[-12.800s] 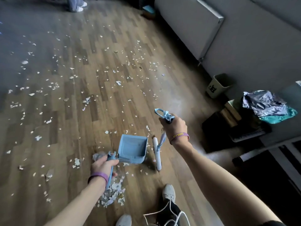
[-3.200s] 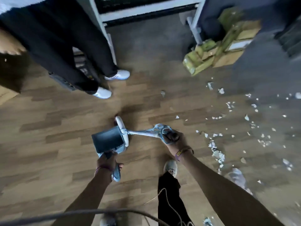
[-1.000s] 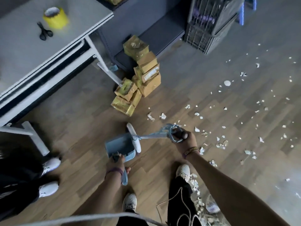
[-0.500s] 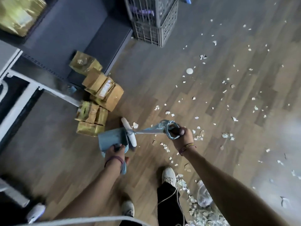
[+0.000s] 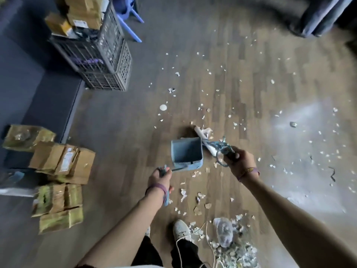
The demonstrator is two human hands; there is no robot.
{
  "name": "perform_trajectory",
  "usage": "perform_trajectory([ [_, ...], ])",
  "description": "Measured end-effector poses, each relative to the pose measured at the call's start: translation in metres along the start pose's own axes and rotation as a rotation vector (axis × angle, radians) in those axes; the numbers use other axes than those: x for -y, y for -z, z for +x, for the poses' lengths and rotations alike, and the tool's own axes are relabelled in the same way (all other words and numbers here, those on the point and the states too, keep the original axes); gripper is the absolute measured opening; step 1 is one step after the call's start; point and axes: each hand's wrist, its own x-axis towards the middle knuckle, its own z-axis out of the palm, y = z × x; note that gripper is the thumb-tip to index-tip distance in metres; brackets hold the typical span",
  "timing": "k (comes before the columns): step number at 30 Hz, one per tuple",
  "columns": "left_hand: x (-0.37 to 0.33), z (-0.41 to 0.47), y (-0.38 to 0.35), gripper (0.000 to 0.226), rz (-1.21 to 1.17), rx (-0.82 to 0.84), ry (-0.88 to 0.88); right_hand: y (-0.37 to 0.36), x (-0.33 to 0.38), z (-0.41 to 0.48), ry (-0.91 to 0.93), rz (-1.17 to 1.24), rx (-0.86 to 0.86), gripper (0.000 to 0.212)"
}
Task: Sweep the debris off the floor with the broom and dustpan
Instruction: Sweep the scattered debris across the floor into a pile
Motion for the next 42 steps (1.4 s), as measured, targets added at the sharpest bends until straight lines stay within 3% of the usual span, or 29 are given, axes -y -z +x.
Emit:
perform_trajectory([
  [5,-0.018,-0.003,0.023,0.011,0.011,0.071,0.021,0.020,-0.013,-0.011,-0.100,0.054,-0.166,0.032],
  [8,-0.024,0.000,0.035,0.011,0.031,0.084,0.012,0.040,-0.009,-0.022,-0.143,0.082,-0.250,0.020],
  [11,-0.021,-0.004,0.044,0.011,0.049,0.041,0.004,0.050,0.000,-0.037,-0.191,0.100,-0.212,0.022],
  [15,-0.014,-0.006,0.056,0.007,0.051,-0.003,-0.002,0.038,0.027,-0.047,-0.122,0.150,-0.251,0.013],
  [23,0.006,0.004,0.105,0.004,0.028,-0.242,0.040,-0.025,0.078,-0.046,-0.019,0.057,-0.013,0.019],
  [27,0.028,-0.013,0.120,0.007,-0.058,-0.337,0.056,-0.051,0.091,-0.043,0.085,0.084,0.159,0.052],
  [29,0.045,-0.026,0.124,0.007,-0.073,-0.392,0.105,-0.061,0.087,-0.041,0.116,0.136,0.230,0.058],
  [36,0.122,-0.094,0.087,0.009,-0.143,-0.568,0.136,-0.057,0.006,-0.082,0.058,0.168,0.362,0.043],
  [42,0.157,-0.112,0.008,0.006,-0.293,-0.517,0.254,-0.009,-0.081,-0.084,0.120,0.149,0.442,0.036],
])
